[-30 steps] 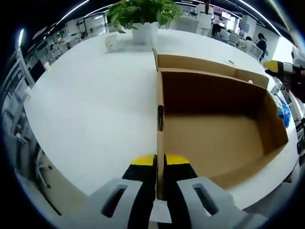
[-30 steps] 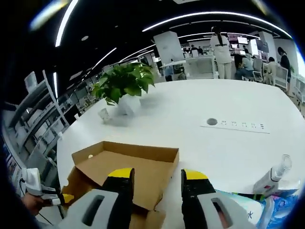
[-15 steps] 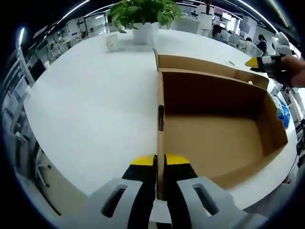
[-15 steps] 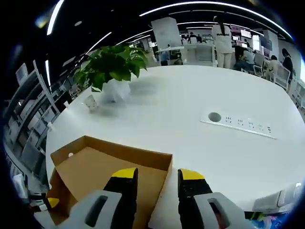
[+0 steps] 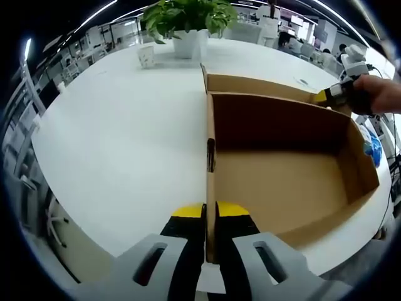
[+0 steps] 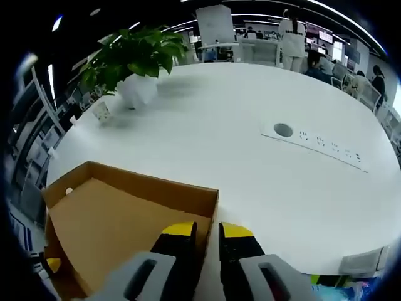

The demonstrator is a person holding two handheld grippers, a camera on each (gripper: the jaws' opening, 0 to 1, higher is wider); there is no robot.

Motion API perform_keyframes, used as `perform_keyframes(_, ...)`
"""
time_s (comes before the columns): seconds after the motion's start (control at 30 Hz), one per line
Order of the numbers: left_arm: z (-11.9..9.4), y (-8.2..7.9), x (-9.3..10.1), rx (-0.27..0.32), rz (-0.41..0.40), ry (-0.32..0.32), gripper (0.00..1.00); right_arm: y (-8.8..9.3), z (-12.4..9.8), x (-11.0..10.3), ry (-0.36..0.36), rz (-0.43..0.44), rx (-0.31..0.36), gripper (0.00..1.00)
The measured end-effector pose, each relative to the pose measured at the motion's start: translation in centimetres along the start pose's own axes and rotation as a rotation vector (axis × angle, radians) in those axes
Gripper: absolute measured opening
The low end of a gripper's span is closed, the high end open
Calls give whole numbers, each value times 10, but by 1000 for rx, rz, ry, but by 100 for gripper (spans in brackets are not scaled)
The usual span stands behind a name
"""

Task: Operate the shoe box by opening the lid, removing the specified soft item, and placing it in the target area until the item is outside and the box remains undamaged.

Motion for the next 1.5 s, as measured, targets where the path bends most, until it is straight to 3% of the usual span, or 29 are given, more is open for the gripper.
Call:
perform_keyframes(0.13,1,0,1,-2,6,-3,3,-2,-3,-4,21,-70,8,2)
perform_keyframes(0.47,2,1,4,-12,17,3,3,-15,-28,0,18,-92,91,0)
perform_keyframes(0.77,3,2,7,-9,40,22,3,-16,-66,5,62,-47,163,0)
perform_keyframes(1.17,3,2,8,-10,49,25,3,-21,-116,-3,61,-90,275,0)
perform_keyframes(1.5,3,2,8,-8,45,27,3,-22,-125,0,64,-100,328,0)
Point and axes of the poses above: the point that each gripper's makers call its tool centre point, and the gripper's own axes: z roughly forward along the fingers, x roughly to its right, y roughly out of its underside, the point moved 8 cm from there along -z, roughly backward along the fingers, and after that the axes turned 5 degrees about y, right-handed, at the moved point
